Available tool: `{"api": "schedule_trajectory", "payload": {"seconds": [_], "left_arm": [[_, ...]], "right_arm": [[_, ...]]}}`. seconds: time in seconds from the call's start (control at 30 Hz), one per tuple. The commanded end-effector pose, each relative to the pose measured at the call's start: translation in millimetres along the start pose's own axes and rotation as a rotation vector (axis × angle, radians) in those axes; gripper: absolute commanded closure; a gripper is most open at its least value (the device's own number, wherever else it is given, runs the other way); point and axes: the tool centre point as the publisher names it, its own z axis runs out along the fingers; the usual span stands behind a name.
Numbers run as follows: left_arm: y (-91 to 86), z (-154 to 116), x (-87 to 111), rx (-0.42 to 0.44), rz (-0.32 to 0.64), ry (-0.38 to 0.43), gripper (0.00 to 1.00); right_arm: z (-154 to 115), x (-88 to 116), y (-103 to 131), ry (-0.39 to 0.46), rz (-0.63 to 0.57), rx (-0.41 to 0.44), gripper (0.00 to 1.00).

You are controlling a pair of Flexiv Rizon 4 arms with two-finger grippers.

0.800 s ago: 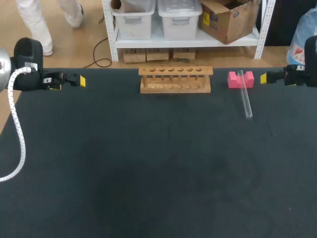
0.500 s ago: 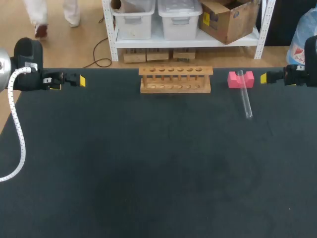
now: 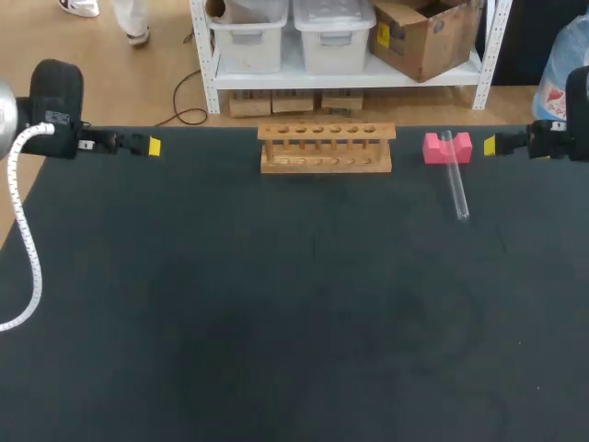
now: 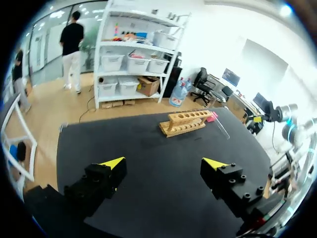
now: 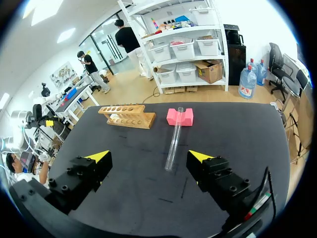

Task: Grasp the test tube, adjust it, and insert it.

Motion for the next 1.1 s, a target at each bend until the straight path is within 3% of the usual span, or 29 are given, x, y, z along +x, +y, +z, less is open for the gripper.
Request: {"api": "schedule_trajectory", "payload": {"seconds": [0.03, 0.33, 0.67, 1.1], "left_arm": [[13.9, 5, -4.1, 0.243, 0.157, -0.088, 0.00], [22.5, 26, -26.4, 0.414, 0.426, -0.178, 0.00], [26.9, 64, -30.3, 0.573, 0.530, -0.252, 0.00], [2.8, 111, -30.0, 0.534, 0.513, -0.202, 0.00]], "right_arm": [[-1, 0, 1, 0.000, 0.000, 0.005, 0.00], [-1, 0, 1, 0.000, 0.000, 0.005, 0.00], [-1, 0, 1, 0.000, 0.000, 0.005, 0.00], [-1, 0, 1, 0.000, 0.000, 0.005, 0.00]]}}
